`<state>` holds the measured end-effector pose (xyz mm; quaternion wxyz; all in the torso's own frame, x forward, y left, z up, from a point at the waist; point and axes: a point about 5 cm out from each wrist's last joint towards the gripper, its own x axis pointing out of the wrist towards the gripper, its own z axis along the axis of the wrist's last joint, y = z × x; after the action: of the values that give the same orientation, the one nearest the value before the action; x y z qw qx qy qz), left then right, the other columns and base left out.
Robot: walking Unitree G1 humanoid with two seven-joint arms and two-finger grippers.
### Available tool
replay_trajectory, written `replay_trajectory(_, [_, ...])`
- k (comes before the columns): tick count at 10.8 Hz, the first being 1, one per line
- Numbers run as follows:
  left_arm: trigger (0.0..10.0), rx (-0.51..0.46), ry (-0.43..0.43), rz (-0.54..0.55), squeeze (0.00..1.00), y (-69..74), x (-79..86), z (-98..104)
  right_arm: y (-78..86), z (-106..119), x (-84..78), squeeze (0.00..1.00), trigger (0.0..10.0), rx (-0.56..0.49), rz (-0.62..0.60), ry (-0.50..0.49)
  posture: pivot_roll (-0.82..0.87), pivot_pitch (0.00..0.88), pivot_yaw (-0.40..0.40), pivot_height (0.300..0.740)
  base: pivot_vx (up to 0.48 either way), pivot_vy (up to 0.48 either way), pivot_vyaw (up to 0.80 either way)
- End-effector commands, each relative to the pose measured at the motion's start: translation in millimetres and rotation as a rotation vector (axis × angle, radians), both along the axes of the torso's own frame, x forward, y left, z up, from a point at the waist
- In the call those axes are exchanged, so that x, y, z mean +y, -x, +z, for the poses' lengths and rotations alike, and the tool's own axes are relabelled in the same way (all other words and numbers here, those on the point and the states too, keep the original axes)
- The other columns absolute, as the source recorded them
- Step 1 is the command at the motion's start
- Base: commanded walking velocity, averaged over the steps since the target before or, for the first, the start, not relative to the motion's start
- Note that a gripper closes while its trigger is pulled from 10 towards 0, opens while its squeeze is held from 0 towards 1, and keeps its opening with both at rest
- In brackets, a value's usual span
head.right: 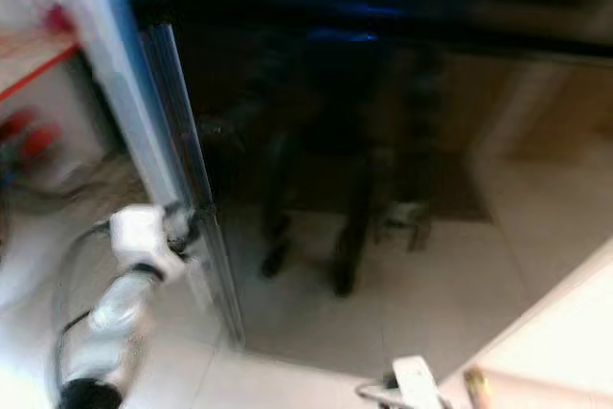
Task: Restocking fridge
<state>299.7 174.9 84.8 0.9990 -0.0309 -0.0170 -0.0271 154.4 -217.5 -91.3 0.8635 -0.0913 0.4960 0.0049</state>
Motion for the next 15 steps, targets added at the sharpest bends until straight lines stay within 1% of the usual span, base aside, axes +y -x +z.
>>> replay_trajectory(1, [10.0, -0.020, 0.003, -0.015, 0.00, -5.2, -8.1, 6.4, 13.3, -3.4, -9.5, 0.00, 10.0, 0.048, -0.013, 0.023, -0.10, 0.000, -0.028, 0.740, 0.262, 0.000, 0.00])
replay_trajectory(13, [10.0, -0.023, 0.007, -0.021, 0.00, -5.9, -8.7, 6.2, 13.1, -3.3, -9.9, 0.00, 10.0, 0.051, -0.006, 0.027, -0.10, 0.000, -0.029, 0.740, 0.282, 0.000, 0.00])
replay_trajectory(15, [10.0, -0.008, 0.005, -0.029, 0.00, -5.7, -9.2, 4.1, 13.4, -3.4, -9.9, 0.00, 10.0, 0.052, -0.004, 0.027, -0.10, 0.000, -0.029, 0.740, 0.281, 0.000, 0.00])
